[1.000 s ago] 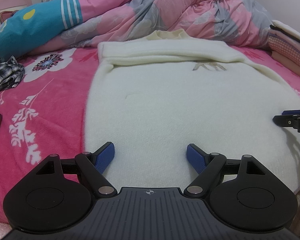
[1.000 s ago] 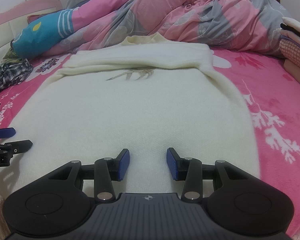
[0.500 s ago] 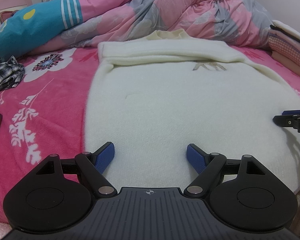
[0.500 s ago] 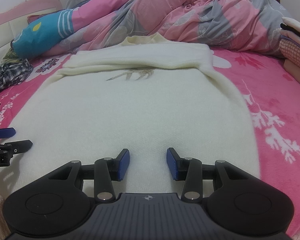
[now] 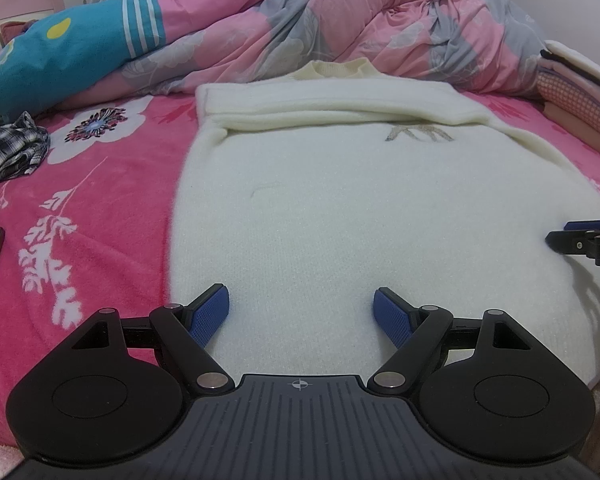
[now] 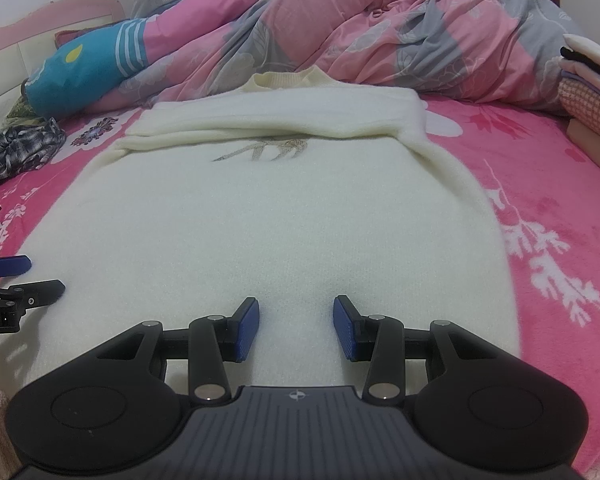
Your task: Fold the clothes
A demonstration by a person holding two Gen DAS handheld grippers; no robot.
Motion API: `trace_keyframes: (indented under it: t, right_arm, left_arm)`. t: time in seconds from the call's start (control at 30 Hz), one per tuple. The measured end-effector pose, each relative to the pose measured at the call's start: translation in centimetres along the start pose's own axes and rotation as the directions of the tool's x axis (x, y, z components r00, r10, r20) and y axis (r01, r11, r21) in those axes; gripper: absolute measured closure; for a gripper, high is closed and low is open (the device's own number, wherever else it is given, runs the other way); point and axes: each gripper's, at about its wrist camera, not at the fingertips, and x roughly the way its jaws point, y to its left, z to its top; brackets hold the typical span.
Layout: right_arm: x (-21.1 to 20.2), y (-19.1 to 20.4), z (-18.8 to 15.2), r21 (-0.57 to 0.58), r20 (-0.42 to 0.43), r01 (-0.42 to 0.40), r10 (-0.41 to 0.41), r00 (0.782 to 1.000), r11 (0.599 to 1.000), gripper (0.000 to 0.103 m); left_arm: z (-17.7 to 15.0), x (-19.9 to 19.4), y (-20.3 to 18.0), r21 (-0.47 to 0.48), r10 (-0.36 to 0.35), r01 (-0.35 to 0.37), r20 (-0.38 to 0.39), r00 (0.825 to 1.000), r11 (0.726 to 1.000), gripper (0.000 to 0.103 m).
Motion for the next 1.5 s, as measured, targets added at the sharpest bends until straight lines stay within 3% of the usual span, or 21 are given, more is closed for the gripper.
trace_keyframes:
  t: [0.37,0.63,0.83,1.2,1.33,1.47,1.5]
  right_arm:
    - [0.0,0.0,-0.1,0.0,0.001,0.0,0.0,1.0,1.0,0.06]
    - [0.0,-0.1,-0.1,0.001,0.002,-0.004,0.004,1.0,1.0,0.059]
    - [0.0,-0.1,-0.1,0.001,0.002,-0.006,0.006,1.0,1.0,0.059]
    - [-0.3,0.0,0.3,-0.001,-0.004,-0.011,0.011,1.0,1.0,0.058]
    - [-2.2,-1.4,0.4,0.041,0.043,-0.001,-0.001,0.999,0.999,0.046]
    - [-3.2,-5.6,-0.6,0.171,0.02,0.048,-0.052,0.998,0.984,0.047]
    - [-3.7,-7.2,-1.1,0.229,0.026,0.021,-0.028,0.999,0.973,0.051]
  left_arm:
    - [0.1,-0.1,0.1,-0.003,-0.001,0.001,-0.001,1.0,1.0,0.022]
    - [1.3,-1.0,-0.2,-0.015,-0.01,0.01,0.014,1.0,1.0,0.01]
    - [2.2,-0.6,-1.3,0.006,-0.028,0.028,0.022,0.999,1.0,0.007]
    - [1.5,1.3,-1.9,0.002,-0.05,0.05,-0.058,0.997,0.999,0.002]
    - [1.4,1.3,-1.8,0.002,-0.057,0.058,-0.062,0.996,0.998,0.001]
    - [1.5,1.3,-1.7,0.006,-0.062,0.062,-0.069,0.996,0.998,0.001]
    - [1.5,1.3,-1.7,0.005,-0.065,0.066,-0.073,0.995,0.998,0.001]
